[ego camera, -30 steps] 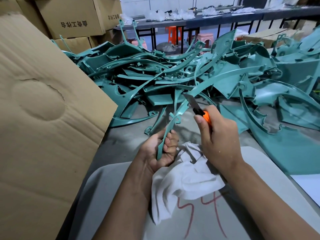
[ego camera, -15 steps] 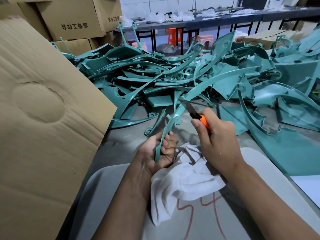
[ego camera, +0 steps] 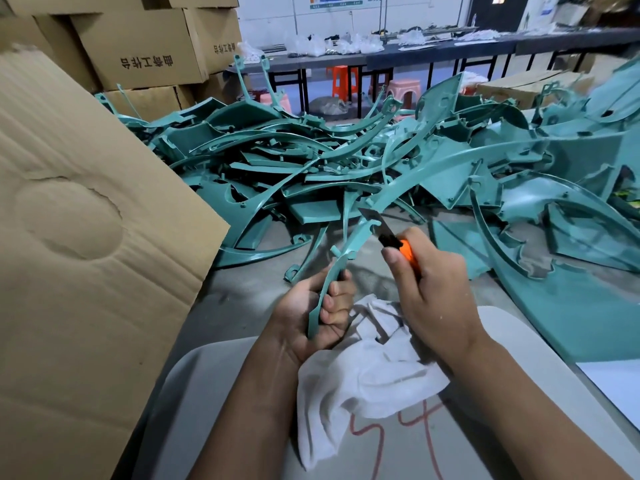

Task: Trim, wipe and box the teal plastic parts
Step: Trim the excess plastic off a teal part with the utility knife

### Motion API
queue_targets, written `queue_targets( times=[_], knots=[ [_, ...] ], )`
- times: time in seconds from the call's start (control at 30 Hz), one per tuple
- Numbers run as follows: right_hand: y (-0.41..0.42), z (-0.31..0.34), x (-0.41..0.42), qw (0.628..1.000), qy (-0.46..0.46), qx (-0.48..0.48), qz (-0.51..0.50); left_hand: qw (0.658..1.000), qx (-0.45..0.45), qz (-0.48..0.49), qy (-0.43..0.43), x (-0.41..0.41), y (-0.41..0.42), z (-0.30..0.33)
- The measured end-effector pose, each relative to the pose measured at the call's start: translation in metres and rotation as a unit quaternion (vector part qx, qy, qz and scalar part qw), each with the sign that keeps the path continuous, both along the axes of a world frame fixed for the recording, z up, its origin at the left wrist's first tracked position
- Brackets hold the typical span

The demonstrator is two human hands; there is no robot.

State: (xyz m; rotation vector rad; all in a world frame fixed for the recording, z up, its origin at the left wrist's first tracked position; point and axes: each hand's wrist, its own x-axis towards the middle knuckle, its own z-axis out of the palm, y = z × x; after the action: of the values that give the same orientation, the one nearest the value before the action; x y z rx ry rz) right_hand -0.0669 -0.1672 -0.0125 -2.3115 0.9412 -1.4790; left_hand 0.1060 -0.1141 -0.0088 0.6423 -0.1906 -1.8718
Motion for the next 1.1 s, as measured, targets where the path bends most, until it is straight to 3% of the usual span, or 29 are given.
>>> queue_targets(
  times=[0.17,0.3,0.47,0.6,0.8,0.93,1.03,1.1],
  knots=[
    [0.000,0.001,-0.001,1.000,0.012,0.008,0.016,1.000,-0.006,-0.028,0.002,0.002,0.003,-0.002],
    [-0.003,0.000,-0.003,0.997,0.026,-0.034,-0.064,0.997,-0.032,-0.074,0.004,-0.001,0.007,0.000],
    [-0.003,-0.001,-0.006,0.984,0.051,-0.064,-0.160,0.996,-0.039,-0.063,-0.046,-0.003,0.007,0.003],
    [-0.002,-0.002,-0.001,0.993,0.038,-0.010,-0.115,0.996,-0.023,-0.031,-0.079,-0.007,0.005,0.005],
    [-0.002,0.003,-0.004,1.000,0.016,0.015,-0.006,0.998,-0.007,-0.036,-0.053,-0.006,0.006,0.005],
    [0.000,0.005,-0.007,0.999,-0.001,0.011,0.049,0.988,0.021,-0.030,-0.150,-0.013,0.009,0.011],
    [-0.002,0.002,-0.005,1.000,0.029,0.005,0.003,0.963,0.052,-0.042,-0.260,-0.020,0.002,0.014],
    [-0.005,-0.001,-0.006,0.998,0.046,0.014,-0.028,0.957,0.044,-0.055,-0.280,-0.021,0.004,0.015]
  ],
)
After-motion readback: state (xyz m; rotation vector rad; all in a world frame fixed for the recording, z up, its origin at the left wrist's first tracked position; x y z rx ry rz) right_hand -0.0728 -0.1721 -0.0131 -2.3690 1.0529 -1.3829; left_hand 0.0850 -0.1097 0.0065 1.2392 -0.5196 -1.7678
